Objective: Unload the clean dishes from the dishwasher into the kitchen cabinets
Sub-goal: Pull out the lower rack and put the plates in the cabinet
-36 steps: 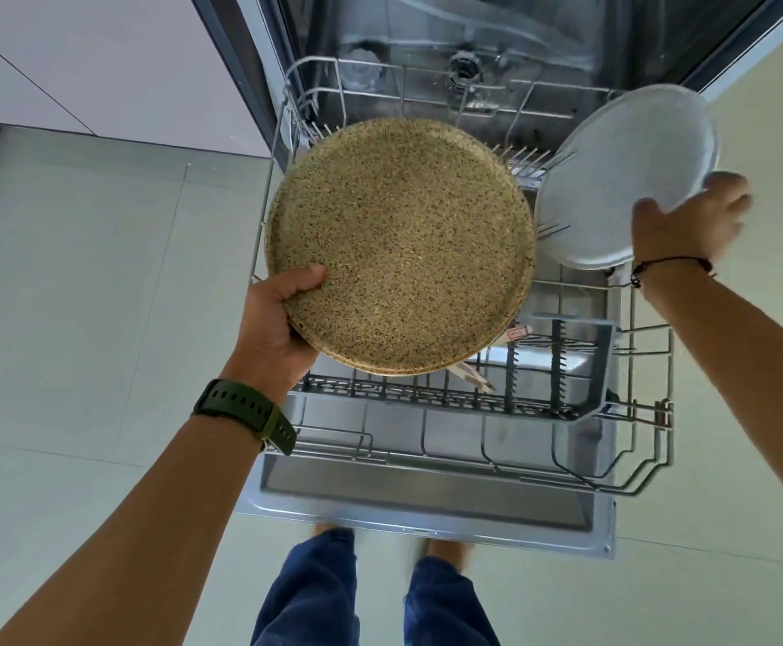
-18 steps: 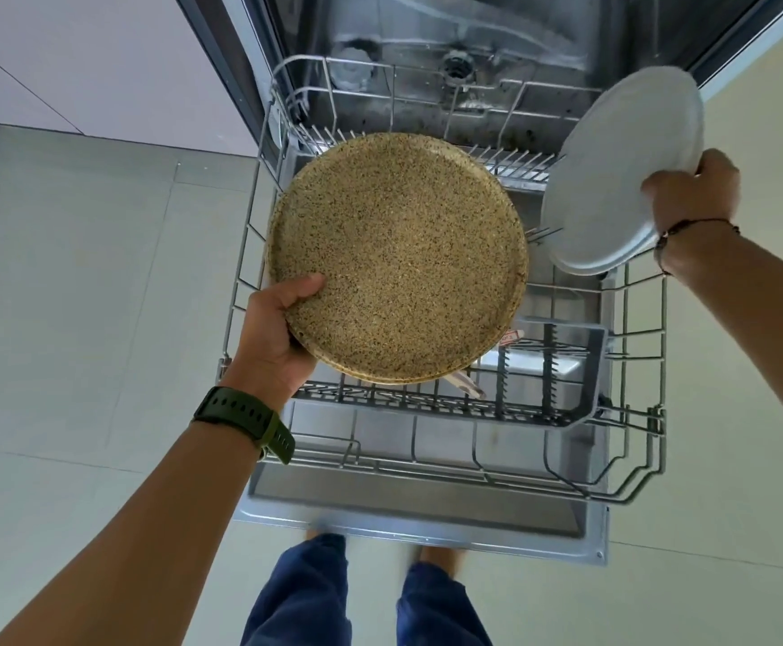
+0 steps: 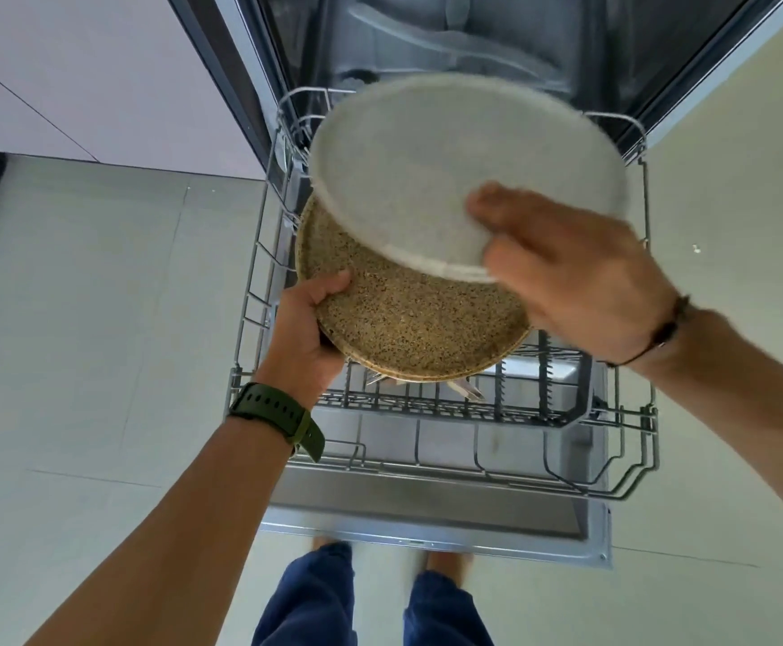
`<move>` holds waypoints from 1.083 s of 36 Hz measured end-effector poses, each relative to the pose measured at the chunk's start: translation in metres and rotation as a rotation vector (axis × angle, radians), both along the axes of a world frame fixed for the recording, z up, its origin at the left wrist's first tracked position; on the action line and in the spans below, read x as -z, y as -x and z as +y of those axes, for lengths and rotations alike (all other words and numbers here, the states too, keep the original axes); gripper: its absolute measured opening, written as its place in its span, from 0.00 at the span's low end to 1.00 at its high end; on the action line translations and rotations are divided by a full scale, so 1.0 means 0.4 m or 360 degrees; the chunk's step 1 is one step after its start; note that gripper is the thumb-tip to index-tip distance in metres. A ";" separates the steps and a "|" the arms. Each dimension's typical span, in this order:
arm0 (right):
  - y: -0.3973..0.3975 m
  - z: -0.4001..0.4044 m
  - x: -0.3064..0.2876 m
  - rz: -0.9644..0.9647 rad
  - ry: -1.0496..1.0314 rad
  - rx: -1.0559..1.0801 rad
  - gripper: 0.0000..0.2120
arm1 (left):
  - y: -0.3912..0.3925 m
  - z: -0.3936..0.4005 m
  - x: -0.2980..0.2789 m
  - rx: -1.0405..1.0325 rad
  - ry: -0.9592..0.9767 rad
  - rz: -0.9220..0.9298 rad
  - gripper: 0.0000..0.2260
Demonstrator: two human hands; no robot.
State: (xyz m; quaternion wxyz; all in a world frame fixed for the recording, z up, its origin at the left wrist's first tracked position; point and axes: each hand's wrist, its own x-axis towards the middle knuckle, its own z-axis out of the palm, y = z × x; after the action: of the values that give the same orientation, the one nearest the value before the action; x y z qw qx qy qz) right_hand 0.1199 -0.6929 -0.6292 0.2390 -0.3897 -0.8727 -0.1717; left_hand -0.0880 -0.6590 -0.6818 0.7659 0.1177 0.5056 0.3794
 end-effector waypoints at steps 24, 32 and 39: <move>-0.019 -0.061 -0.093 0.2489 0.2397 0.1057 0.18 | 0.029 -0.049 -0.169 -0.0133 -0.0102 0.0182 0.17; -0.015 -0.077 -0.160 0.3110 0.2634 0.0484 0.39 | 0.026 -0.052 -0.306 -0.0054 -0.0173 0.0230 0.14; 0.013 -0.116 -0.329 0.3141 0.2484 0.0398 0.27 | 0.065 -0.087 -0.480 0.0131 -0.0244 -0.0014 0.37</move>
State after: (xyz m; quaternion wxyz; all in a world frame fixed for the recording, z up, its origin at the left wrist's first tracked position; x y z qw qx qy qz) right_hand 0.1147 -0.7395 -0.4976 0.4761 -0.4682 -0.1499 0.7292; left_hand -0.1139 -0.6937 -0.4897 0.7717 0.1950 0.4664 0.3858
